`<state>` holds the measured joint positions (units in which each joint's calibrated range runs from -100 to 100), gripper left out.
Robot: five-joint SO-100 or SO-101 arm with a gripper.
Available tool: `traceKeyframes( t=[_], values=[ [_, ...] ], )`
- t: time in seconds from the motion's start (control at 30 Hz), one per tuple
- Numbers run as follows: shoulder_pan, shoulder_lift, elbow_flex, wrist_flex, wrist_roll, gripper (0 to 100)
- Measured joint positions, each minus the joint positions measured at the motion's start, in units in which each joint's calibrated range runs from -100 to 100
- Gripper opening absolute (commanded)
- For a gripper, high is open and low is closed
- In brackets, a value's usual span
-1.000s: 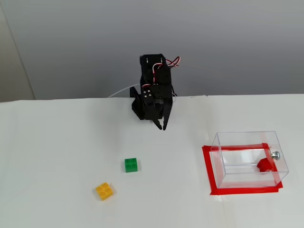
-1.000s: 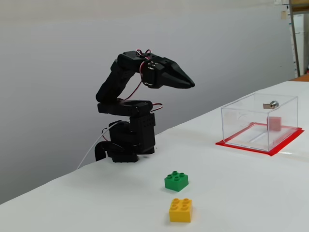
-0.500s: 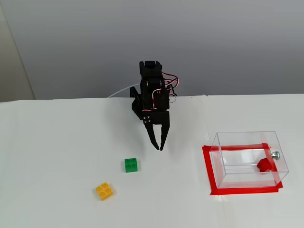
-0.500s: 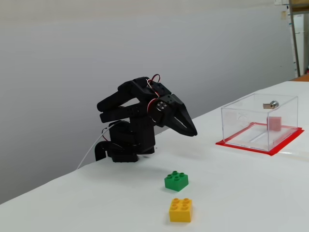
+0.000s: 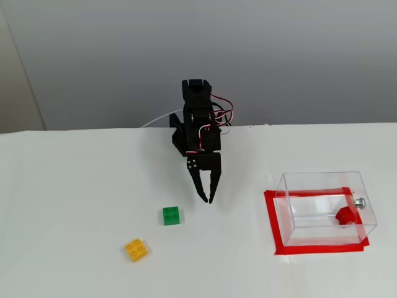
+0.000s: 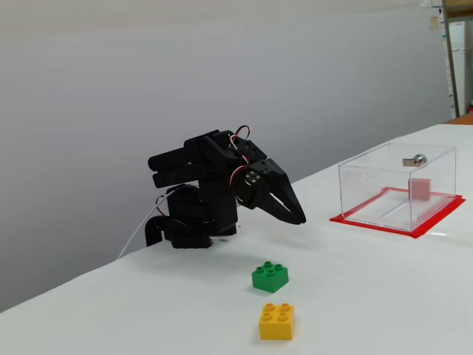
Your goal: Pick the red lego brick and place it into the transparent box
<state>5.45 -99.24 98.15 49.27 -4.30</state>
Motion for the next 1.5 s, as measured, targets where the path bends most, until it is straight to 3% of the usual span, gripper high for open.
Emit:
traceKeyframes(
  t=[0.43, 0.8, 1.5],
  values=[
    [-2.46, 0.0, 0.09, 5.06, 0.0, 1],
    [-2.46, 0.0, -3.8, 20.91, 1.27, 1],
    [-2.46, 0.0, -4.15, 21.85, 2.0, 1]
  ],
)
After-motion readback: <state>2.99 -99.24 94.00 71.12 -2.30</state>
